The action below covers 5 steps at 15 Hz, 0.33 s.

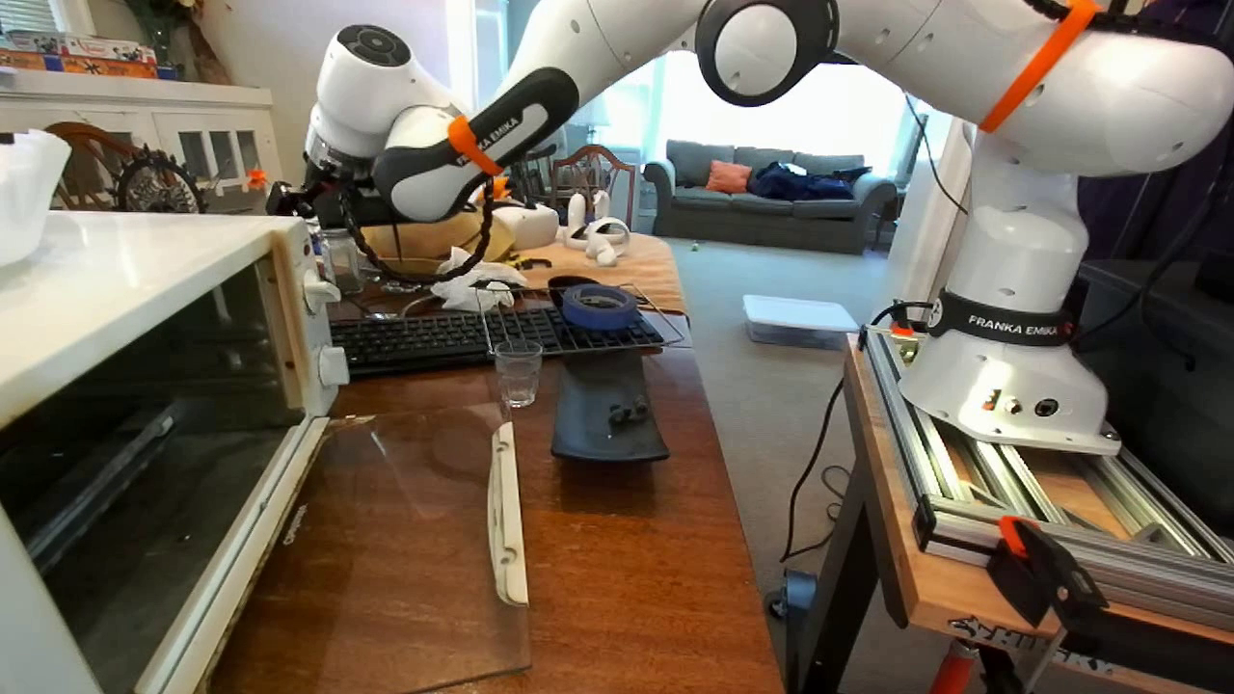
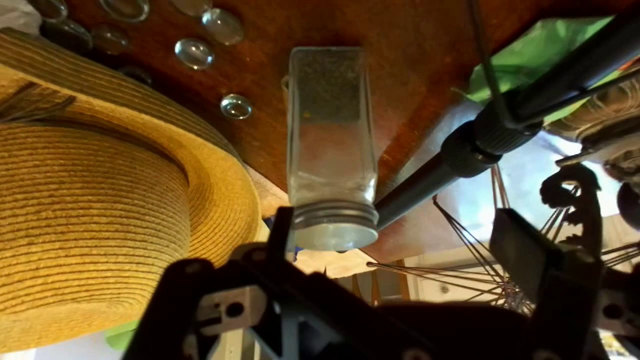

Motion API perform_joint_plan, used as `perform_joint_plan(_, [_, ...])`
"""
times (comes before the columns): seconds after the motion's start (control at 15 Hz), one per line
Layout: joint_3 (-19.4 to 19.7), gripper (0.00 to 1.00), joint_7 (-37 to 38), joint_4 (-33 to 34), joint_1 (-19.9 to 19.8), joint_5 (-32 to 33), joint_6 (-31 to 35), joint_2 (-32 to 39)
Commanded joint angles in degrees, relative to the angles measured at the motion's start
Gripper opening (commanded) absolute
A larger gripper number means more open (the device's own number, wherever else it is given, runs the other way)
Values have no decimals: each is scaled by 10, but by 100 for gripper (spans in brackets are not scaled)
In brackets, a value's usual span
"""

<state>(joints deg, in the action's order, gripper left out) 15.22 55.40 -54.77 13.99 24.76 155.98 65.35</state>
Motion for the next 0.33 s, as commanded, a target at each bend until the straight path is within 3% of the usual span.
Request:
perform_joint_plan(0.0, [-28,100,-111,-137,5,-25,12,-98])
perform_joint_plan(0.07, [3,100,-72,-49,11,-35,4,-36])
perform_joint_plan(0.27, [-6,100,-105,-96,14,-36,4,-74])
